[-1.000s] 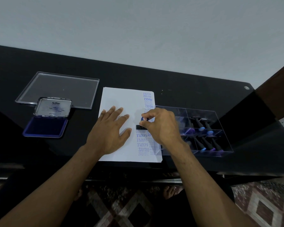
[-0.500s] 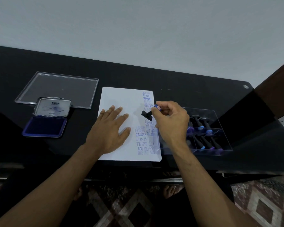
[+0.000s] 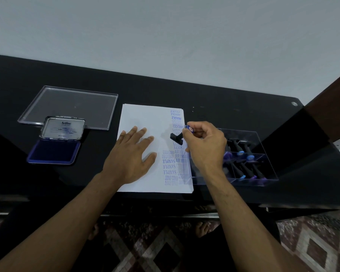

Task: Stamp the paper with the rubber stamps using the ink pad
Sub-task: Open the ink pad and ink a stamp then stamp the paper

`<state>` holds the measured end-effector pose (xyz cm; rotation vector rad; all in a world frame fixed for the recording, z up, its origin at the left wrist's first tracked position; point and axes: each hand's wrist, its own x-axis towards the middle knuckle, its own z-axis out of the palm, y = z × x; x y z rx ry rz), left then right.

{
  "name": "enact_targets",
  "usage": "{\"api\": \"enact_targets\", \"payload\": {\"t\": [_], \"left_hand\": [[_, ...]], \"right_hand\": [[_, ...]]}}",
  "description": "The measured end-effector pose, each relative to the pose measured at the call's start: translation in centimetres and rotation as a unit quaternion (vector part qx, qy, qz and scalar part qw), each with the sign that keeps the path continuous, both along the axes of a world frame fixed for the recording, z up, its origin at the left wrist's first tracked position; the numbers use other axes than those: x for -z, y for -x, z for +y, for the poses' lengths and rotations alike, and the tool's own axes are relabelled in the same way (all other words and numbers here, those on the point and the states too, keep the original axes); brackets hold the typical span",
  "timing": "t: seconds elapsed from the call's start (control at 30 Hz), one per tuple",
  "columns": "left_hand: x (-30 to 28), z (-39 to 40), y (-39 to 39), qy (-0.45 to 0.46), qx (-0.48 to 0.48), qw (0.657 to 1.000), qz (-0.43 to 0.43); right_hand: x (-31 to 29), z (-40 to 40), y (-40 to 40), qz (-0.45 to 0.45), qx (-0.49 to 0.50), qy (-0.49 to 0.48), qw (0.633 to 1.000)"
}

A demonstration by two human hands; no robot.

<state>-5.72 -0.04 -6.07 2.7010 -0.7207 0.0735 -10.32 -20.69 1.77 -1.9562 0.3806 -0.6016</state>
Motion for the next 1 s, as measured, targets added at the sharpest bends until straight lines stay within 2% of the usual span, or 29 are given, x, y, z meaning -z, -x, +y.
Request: {"api": "enact_targets", "payload": {"t": [0.3, 0.53, 1.0], "left_hand": [[-0.4, -0.1, -0.2, -0.003, 0.000, 1.000, 0.011], [-2.2, 1.3, -0.1, 0.032, -0.015, 0.999, -0.007], [-4.2, 12.9, 3.2, 0.062, -0.144, 0.987, -0.033]], "right_hand": [[-0.1, 0.0, 0.1, 0.002, -0.004, 0.006, 1.000], [-0.9, 1.2, 0.2, -0.001, -0.019, 0.004, 1.000], [-1.2, 11.5, -1.6, 0.003, -0.120, 0.058, 0.991]]}}
